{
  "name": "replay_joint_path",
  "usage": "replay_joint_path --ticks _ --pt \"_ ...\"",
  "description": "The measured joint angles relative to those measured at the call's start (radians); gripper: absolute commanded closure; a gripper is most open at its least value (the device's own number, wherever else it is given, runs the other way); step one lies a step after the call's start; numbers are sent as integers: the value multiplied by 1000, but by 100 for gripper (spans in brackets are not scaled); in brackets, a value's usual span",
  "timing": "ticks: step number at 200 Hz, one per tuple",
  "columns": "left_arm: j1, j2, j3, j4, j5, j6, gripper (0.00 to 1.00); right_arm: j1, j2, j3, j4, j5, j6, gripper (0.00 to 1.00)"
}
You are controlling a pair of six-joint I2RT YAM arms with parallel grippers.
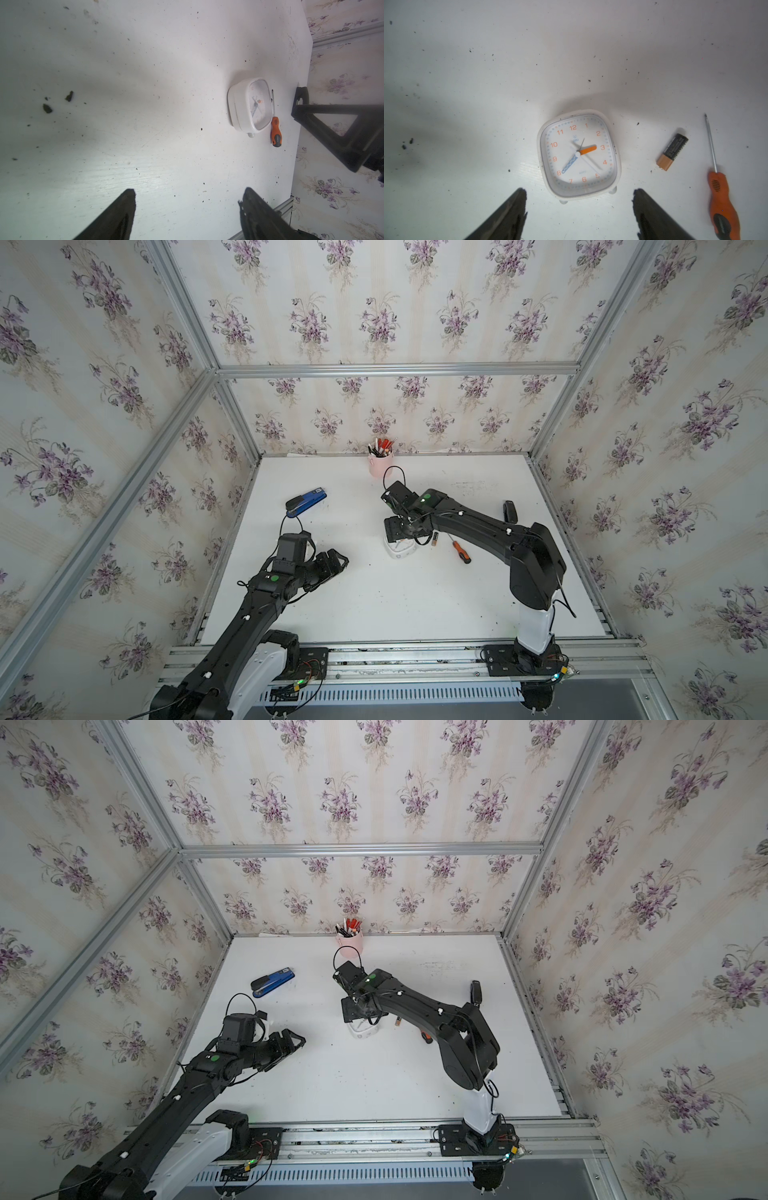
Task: Remove the battery from the alarm
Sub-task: Reset both arms
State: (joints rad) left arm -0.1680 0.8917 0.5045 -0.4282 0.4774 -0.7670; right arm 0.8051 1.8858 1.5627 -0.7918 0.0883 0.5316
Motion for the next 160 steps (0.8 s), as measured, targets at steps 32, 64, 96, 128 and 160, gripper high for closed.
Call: replay_joint_path --ticks 32,64,96,128,160 --pt "0 73 80 5 -3 1 17 -185 -165 -159 153 -169 11 0" --pt "14 142 211 -4 -70 43 4 -414 -315 -299 271 -272 -24 0" --pt "121 244 345 -44 -218 124 0 -622 -513 -563 424 -275 -84 0" --pt "237 307 373 -40 -380 184 0 -777 -753 -953 706 -165 -142 0" --pt "260 291 246 106 -575 264 0 -801 -875 -1247 1012 -16 -243 0"
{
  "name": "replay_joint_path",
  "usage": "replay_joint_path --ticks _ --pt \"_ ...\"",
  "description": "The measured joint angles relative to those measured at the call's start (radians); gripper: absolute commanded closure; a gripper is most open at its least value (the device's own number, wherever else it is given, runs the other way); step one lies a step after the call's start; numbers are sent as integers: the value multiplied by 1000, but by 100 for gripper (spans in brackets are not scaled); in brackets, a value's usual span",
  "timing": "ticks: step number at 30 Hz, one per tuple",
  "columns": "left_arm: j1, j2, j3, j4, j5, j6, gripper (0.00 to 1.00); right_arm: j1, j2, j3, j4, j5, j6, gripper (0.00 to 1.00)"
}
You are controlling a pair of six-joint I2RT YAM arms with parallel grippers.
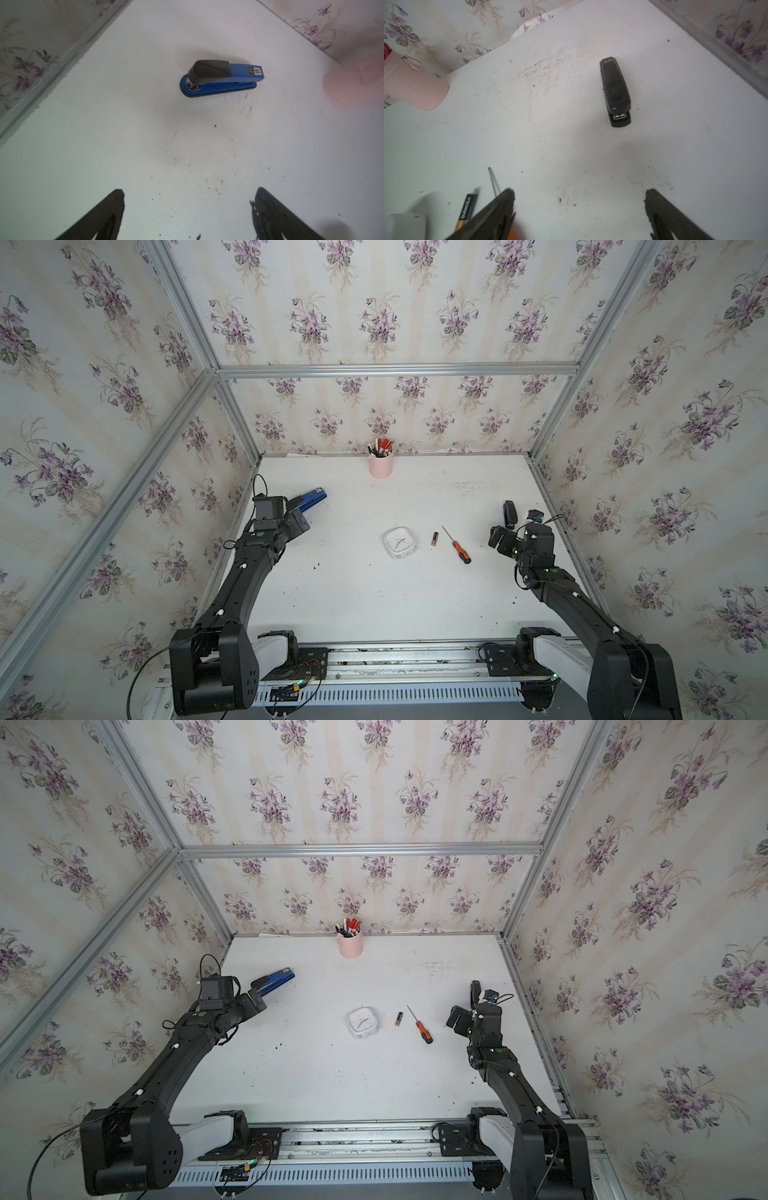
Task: Remove the battery from the alarm
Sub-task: Reset both arms
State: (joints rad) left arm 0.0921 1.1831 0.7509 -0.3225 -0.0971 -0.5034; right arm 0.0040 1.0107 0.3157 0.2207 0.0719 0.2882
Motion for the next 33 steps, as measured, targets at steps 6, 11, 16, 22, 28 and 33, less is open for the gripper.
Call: replay_joint_path --ticks 6,11,16,22,28,33 --pt "3 -15 -240 309 -137 134 0 -18 22 -185 395 123 -136 0" --pt "-6 65 -312 551 -189 228 0 -31 148 -190 602 130 -154 0" --pt "-56 187 -293 733 -188 303 0 -30 322 -167 822 110 -149 0" --pt "-141 275 -253 840 -183 420 0 42 515 -153 1031 124 -195 0" --pt "-140 341 -351 1043 -143 473 0 50 528 -130 1099 148 -217 0" --pt "-143 323 -330 1065 -140 485 0 53 523 -129 1096 154 -220 0"
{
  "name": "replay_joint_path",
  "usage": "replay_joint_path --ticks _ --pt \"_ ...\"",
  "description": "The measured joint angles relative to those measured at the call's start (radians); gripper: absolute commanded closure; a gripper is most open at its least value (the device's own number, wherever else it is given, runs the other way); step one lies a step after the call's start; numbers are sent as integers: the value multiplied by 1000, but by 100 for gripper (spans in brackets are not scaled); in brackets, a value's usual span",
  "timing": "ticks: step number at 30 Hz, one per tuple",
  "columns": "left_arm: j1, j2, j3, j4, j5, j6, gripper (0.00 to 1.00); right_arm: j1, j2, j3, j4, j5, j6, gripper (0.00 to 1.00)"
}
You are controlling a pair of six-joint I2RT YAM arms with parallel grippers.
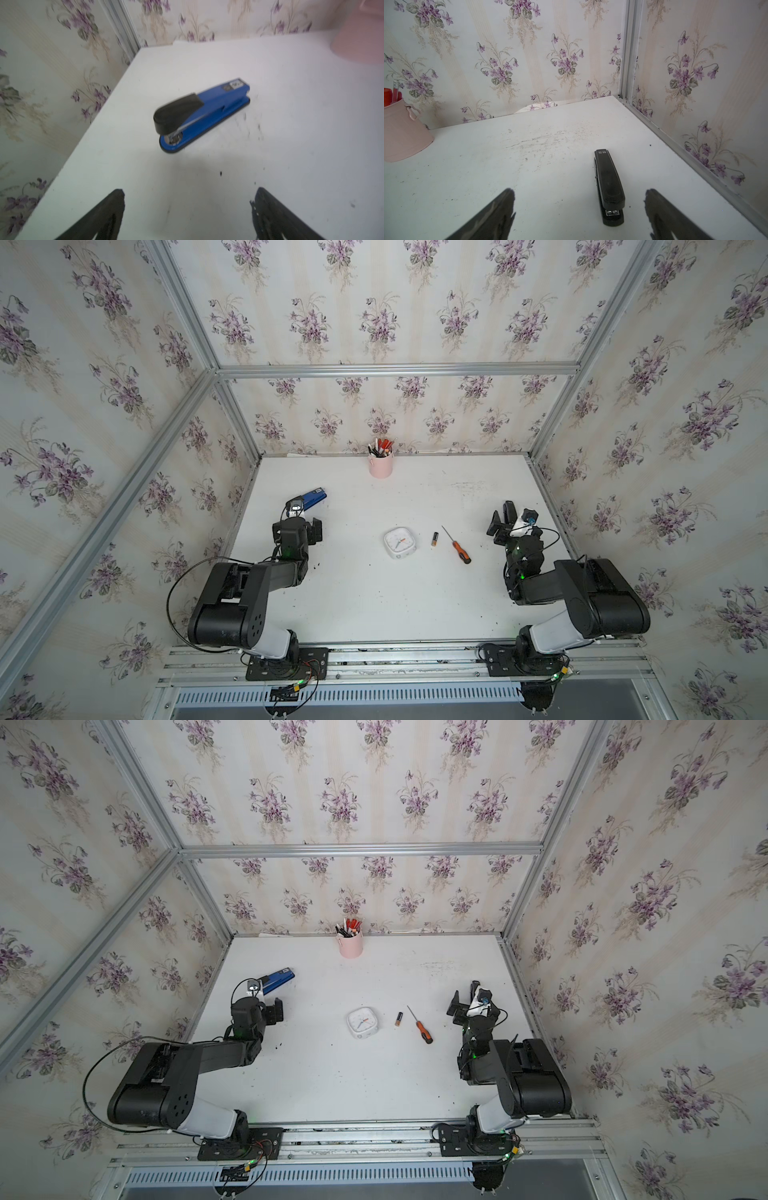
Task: Remove the battery from the alarm
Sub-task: Reset both arms
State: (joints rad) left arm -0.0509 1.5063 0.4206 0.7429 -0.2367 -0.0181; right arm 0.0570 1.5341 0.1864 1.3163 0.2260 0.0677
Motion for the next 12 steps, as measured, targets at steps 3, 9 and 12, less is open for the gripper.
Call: replay_joint_path --ticks 3,9,12 --pt "5 -7 3 -14 3 0 0 4 3 3 7 2 -9 0" --pt "4 -12 4 -23 6 3 0 8 3 11 1 9 -13 0" --pt "4 -12 4 -23 7 3 0 8 5 17 0 8 -16 0"
